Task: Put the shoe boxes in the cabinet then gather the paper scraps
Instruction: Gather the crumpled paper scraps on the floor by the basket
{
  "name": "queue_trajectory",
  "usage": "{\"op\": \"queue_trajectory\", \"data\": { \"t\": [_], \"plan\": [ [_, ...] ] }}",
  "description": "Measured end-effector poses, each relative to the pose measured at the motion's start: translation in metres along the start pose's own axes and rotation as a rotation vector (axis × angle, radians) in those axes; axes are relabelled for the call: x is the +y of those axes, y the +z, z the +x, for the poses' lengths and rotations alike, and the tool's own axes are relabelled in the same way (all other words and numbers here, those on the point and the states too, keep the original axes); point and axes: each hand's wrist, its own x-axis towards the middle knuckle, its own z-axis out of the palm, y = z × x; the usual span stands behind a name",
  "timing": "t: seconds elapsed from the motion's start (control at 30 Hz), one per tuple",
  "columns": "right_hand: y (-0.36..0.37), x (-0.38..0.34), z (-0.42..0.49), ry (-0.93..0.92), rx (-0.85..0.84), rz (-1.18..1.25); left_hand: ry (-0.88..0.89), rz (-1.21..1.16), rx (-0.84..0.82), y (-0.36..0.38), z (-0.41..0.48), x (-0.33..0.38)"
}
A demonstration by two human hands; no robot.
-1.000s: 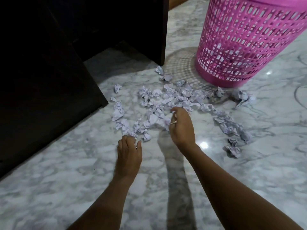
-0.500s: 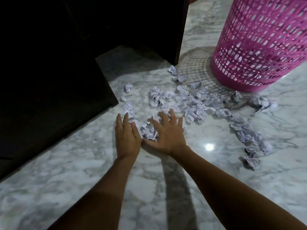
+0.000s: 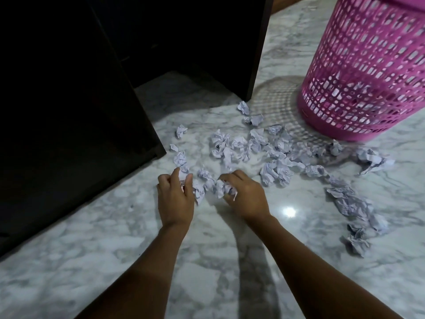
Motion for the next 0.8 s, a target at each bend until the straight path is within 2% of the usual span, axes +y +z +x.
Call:
{"op": "queue_trajectory", "data": {
  "t": [0.1, 0.2, 0.33, 0.5, 0.7, 0.8],
  "plan": [
    [-0.019, -0.001, 0.033, 0.031, 0.101, 0.054, -0.001, 0.029, 0.017, 0.006, 0.007, 0.005],
    [-0.030, -0.010, 0.075, 0.049, 0.082, 0.067, 0.022, 0.090, 0.009, 0.012, 0.015, 0.013],
    [-0.024, -0.012, 0.131, 0.099, -0.047, -0.073, 0.082, 0.197, -0.054, 0.019, 0.025, 0.013],
    [0.014, 0.007, 0.138, 0.109, -0.352, -0.327, 0.112, 0.277, -0.064, 0.025, 0.027, 0.011],
    [0.027, 0.017, 0.114, 0.062, -0.174, -0.290, 0.100, 0.301, -0.074, 0.021, 0.020, 0.026],
    [0.021, 0.020, 0.114, 0.039, -0.198, -0.196, 0.145, 0.406, -0.094, 0.023, 0.018, 0.029]
  ]
}}
